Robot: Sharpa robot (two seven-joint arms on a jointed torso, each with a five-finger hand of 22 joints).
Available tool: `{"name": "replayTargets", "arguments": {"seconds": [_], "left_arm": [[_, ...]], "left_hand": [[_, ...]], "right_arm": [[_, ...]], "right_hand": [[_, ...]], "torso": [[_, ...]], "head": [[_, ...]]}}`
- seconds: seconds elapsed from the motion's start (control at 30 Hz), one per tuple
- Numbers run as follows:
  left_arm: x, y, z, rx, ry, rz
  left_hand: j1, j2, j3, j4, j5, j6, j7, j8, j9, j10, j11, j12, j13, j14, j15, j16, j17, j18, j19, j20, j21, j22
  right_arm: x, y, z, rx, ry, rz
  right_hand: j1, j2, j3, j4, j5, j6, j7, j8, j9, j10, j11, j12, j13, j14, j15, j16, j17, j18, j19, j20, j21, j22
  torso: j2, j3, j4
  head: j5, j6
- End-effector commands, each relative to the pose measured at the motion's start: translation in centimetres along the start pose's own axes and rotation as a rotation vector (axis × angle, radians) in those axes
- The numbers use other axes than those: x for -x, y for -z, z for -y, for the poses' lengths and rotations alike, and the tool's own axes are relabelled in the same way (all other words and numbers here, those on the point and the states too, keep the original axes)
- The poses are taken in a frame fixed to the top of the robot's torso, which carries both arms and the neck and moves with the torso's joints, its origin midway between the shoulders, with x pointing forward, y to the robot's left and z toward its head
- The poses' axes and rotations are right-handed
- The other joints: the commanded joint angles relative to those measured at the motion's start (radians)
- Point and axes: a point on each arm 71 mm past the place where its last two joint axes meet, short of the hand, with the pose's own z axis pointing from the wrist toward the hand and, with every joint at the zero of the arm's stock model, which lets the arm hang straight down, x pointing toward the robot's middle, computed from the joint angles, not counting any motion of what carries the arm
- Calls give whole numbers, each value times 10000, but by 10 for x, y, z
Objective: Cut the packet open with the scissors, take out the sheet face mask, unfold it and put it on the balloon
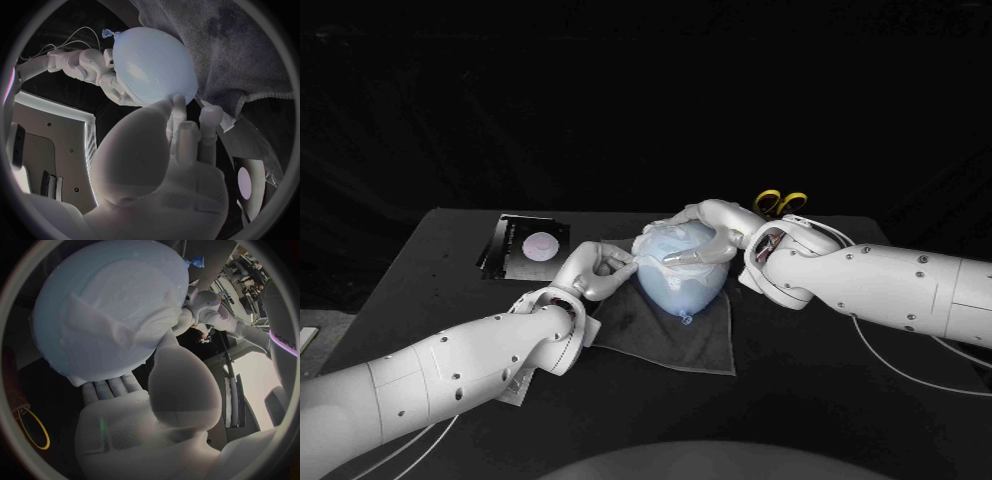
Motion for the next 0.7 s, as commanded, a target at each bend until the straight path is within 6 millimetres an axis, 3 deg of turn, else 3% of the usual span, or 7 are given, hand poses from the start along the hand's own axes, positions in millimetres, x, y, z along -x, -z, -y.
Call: {"name": "replayTargets", "arguments": {"seconds": [0.03,0.37,0.7], "left_arm": [[1,0,3,-99,77,308],[5,4,2,-189,83,248],[14,10,-6,19,-140,-219]], "left_hand": [[-34,-167,220,-44,40,57,-40,100,392,265,-148,-63,-3,113,-8,80,179,-86,98,-23,96,109],[-365,-434,915,-166,39,54,-81,271,587,443,-204,-138,39,210,-63,133,350,-97,99,-81,216,224],[-474,-506,1047,-211,38,0,-66,299,623,429,-145,-171,48,186,-23,116,302,-83,12,-83,187,156]], "right_arm": [[-10,3,6,-349,47,-643],[-10,3,6,-365,50,-648],[-9,4,8,-400,59,-634]], "right_hand": [[7,89,34,-22,-52,45,524,45,16,-16,21,40,9,-31,-23,-34,-15,129,-78,-20,39,-9],[5,91,30,-21,-57,59,536,44,7,-26,37,40,8,-33,-23,-34,-21,131,-83,-20,41,-13],[6,94,32,-22,-58,59,537,43,3,-22,37,40,8,-38,-22,-35,-23,131,-84,-20,42,-14]], "torso": [[1,-4,6],[0,-3,11],[-3,-6,7]], "head": [[3,1],[5,7],[-30,8]]}}
